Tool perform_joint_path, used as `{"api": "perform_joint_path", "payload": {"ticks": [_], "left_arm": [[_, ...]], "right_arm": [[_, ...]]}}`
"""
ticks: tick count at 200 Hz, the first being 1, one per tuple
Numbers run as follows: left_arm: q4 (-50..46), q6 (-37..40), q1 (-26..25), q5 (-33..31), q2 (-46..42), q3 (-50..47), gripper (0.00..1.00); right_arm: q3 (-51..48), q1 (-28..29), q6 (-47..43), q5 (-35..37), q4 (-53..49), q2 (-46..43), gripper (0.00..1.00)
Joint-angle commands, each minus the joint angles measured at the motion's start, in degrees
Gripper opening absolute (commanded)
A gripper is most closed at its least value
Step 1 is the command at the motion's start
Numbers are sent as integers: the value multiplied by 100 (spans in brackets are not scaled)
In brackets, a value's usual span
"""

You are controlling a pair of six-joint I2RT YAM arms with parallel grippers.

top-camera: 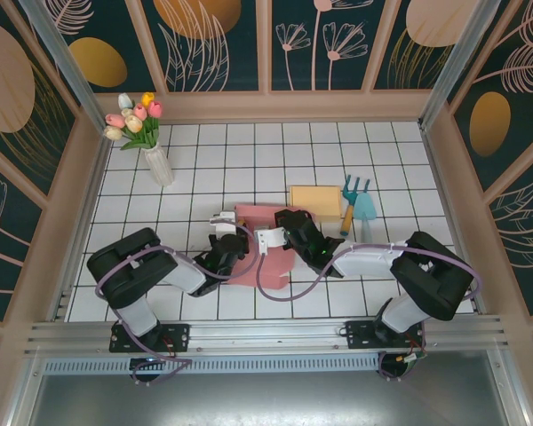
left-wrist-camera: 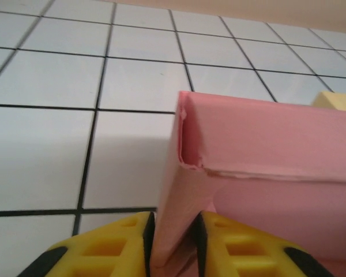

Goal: Fold the paper box

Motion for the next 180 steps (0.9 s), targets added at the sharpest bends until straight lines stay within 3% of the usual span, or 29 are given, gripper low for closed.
{"api": "perform_joint_path", "payload": {"ticks": [1,40,52,62,80,99,134,180], "left_arm": [[-1287,-542,136,-1516,296,150,21],[-3068,-1308,138,-2749,434,740,16],[-3107,-1199,138,-2826,462,817,17],[-2600,-697,133,-2460,417,716,19],[-1522,83,136,-1257,266,427,26],[-1135,481,134,-142,112,323,35],[-1211,436,133,271,-74,244,40],[-995,835,139,1195,-746,-315,54]], "right_arm": [[-202,137,122,-430,-1175,213,0],[-171,128,176,-437,-1184,160,0],[-151,113,224,-478,-1192,91,0],[-135,90,267,-536,-1218,33,0],[-115,41,347,-630,-1253,-49,0],[-115,16,417,-670,-1280,-76,0],[-89,-14,544,-765,-1315,-22,0],[-47,-55,649,-877,-1427,-43,0]]}}
